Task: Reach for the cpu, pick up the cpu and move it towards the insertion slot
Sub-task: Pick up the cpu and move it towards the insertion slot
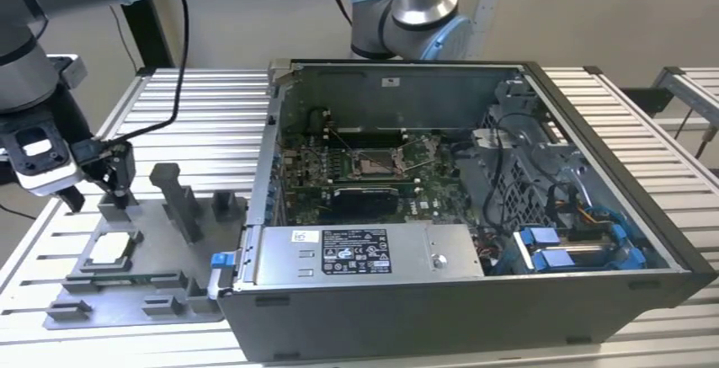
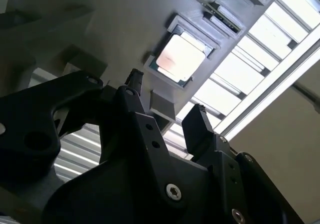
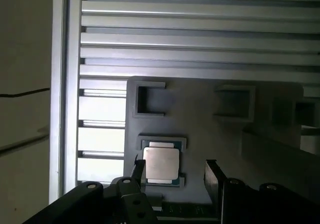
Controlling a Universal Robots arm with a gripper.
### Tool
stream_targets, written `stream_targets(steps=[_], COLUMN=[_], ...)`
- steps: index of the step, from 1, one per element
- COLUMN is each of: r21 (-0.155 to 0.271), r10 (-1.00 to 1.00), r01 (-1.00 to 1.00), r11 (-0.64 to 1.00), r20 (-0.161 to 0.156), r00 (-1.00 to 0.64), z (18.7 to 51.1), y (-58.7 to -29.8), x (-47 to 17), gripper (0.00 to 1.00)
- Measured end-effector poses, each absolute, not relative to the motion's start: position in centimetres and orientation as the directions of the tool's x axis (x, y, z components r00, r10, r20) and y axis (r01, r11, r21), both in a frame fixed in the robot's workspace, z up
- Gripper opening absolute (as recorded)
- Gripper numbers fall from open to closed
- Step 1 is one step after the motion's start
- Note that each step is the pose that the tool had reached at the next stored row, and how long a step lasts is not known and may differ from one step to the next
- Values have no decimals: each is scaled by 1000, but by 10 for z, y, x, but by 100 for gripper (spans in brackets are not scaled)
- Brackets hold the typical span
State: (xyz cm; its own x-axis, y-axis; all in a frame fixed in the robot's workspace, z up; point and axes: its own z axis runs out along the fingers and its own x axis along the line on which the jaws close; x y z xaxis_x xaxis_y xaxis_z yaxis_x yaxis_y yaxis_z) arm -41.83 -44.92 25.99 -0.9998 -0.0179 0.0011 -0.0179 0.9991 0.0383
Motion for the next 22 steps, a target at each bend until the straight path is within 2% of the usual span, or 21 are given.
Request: stream_targets(steps=[22], r21=[38], r10=[-16], r01=[-16], r11=[999], r20=[1], r00=[-1000], z=[221], y=[-468], x=[-426], gripper=[100])
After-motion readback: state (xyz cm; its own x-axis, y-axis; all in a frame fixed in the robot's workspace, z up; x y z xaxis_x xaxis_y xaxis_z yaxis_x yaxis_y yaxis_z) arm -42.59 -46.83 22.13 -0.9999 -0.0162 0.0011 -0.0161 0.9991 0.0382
